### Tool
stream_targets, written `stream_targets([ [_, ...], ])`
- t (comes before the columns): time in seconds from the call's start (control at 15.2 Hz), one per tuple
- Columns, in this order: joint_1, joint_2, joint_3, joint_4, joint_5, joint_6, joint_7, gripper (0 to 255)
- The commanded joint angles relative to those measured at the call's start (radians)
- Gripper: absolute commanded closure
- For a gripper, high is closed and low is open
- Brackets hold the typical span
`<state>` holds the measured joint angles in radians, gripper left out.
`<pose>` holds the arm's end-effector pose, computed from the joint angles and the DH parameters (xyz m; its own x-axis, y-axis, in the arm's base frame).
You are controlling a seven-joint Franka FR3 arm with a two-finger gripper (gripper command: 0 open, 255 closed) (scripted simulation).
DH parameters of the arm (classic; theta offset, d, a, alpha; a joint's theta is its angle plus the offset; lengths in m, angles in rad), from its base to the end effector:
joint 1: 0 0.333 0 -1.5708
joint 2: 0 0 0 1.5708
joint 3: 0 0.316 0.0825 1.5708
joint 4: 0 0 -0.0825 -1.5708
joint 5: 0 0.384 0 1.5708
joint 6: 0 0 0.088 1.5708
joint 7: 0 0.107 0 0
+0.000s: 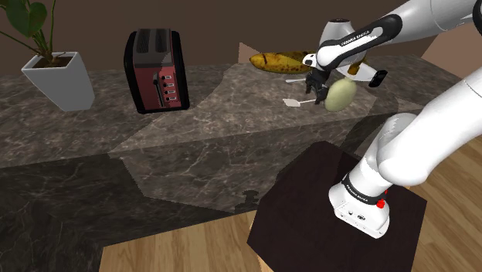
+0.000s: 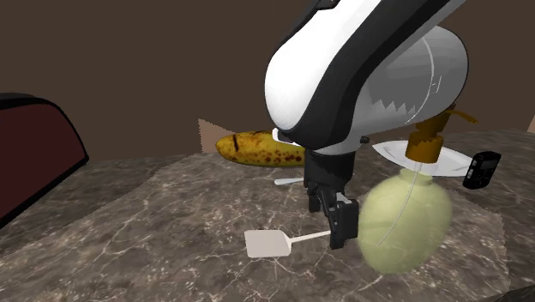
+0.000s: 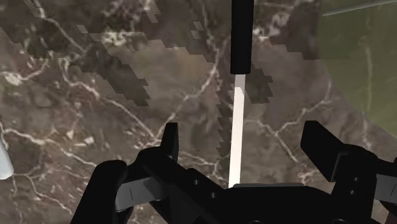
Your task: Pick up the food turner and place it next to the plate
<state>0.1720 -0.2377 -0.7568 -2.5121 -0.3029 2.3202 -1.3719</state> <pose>0.3722 -0.2473 0.3425 0.5311 0.8453 -0.0578 0.8469 -0.5317 0.0050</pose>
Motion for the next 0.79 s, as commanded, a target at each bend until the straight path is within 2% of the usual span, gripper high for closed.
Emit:
stream_targets([
  [0.0,-0.002,0.011,-0.005,-0.002,-0.004,0.006,-0.005,0],
  [0.4,-0.002,0.011,-0.004,-0.002,-0.004,0.006,-0.005,0],
  [0.46,-0.002,0.012,-0.004,-0.001,-0.004,0.006,-0.005,255],
  [0.73,-0.002,0.012,-0.004,-0.002,-0.004,0.006,-0.005,255],
])
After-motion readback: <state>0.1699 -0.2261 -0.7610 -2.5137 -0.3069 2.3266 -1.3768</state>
